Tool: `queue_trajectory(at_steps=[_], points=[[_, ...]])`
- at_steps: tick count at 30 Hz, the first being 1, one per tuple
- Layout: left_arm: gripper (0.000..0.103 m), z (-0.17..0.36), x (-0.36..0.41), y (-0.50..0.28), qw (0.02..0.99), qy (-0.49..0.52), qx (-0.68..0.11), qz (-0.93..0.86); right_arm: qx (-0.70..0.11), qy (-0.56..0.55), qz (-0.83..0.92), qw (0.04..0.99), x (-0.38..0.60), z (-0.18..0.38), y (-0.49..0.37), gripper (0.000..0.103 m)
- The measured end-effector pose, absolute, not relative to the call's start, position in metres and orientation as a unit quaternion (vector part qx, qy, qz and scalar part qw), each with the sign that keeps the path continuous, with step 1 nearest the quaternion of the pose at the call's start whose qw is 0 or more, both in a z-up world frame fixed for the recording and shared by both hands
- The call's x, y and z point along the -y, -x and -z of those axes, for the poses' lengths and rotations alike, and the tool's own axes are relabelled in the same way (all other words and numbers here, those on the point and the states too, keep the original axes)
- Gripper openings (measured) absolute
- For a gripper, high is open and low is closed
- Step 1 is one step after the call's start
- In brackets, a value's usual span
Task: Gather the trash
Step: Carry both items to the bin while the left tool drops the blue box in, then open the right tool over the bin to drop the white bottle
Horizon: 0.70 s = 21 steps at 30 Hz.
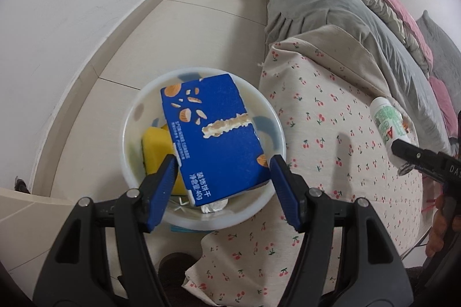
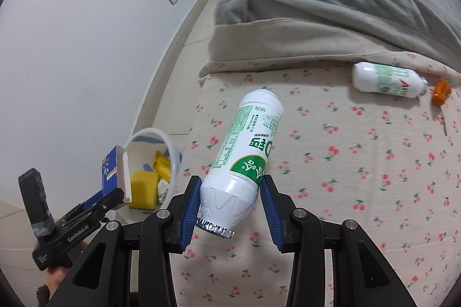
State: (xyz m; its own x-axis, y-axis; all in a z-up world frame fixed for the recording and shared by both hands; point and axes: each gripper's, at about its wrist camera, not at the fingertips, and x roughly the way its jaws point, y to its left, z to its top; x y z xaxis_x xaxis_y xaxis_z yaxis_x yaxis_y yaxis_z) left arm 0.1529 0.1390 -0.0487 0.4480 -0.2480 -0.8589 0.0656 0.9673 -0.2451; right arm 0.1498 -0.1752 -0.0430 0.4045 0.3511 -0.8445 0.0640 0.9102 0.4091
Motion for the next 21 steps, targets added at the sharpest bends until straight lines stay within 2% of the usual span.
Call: queue_trajectory(at_steps=[4,6,9,21], points=[[0.069,0.049,-0.146,-0.156,0.845,0.095,-0.52,0.085,-0.54,-0.188,-0.102,0.814,0.161,0.047,-0.152,0.043],[0.078,0.05,-0.149,-0.156,0.844,0.09,-0.523,0.076,-0.54,-0.187,-0.107,0.814,0.154,0.048,-0.154,0.043],[0.083,0.049,-0.154,-0.154,0.847,0.081,-0.522,0.057,-0.54,-0.183,-0.114,0.814,0.143,0.05,-0.159,0.043],[0.087,0.044,-0.187,-0.142,0.849,0.052,-0.526,-0.011,-0.554,-0.155,-0.162,0.802,0.082,0.066,-0.177,0.043]])
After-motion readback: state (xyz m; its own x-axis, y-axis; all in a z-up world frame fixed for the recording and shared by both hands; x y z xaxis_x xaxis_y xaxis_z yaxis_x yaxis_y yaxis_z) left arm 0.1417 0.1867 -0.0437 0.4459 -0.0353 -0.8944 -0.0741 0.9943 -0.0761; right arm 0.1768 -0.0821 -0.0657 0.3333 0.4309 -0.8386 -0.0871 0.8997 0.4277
